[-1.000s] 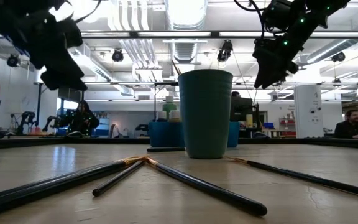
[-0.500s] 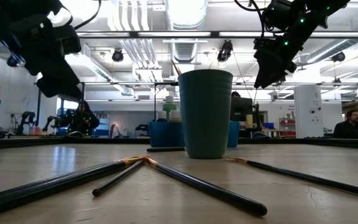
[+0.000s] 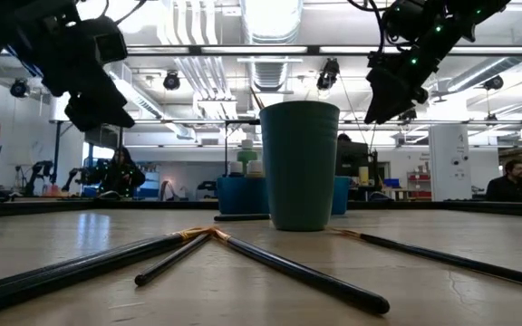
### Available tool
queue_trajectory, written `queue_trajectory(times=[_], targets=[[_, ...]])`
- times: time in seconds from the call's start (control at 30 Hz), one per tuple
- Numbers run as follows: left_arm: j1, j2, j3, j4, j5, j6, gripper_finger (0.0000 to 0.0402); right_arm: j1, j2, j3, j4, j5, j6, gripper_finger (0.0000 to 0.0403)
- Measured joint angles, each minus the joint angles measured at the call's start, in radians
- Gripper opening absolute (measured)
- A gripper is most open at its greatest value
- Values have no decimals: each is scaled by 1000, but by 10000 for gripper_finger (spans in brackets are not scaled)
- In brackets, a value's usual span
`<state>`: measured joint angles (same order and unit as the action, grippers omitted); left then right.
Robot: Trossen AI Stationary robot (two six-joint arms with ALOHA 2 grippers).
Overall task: Pick & Place Paint Supplies
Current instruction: Put the orange paint bottle into the blue bin
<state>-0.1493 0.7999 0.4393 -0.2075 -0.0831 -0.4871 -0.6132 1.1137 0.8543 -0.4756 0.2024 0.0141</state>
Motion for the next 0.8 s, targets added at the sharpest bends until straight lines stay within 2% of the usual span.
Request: queue_trajectory(times=[0.2,0.4,0.73,0.8], targets=[[-77,91,0,6,-50,4,206,0,0,0,54,0,-18,288],[-106,146,0,6,-81,46,206,0,0,0,139,0,-17,300],[-112,171,-1,-23,-81,92,206,0,0,0,143,-25,-10,324],[-125,173,-2,-41,-55,72,206,0,0,0,143,-30,-1,328]])
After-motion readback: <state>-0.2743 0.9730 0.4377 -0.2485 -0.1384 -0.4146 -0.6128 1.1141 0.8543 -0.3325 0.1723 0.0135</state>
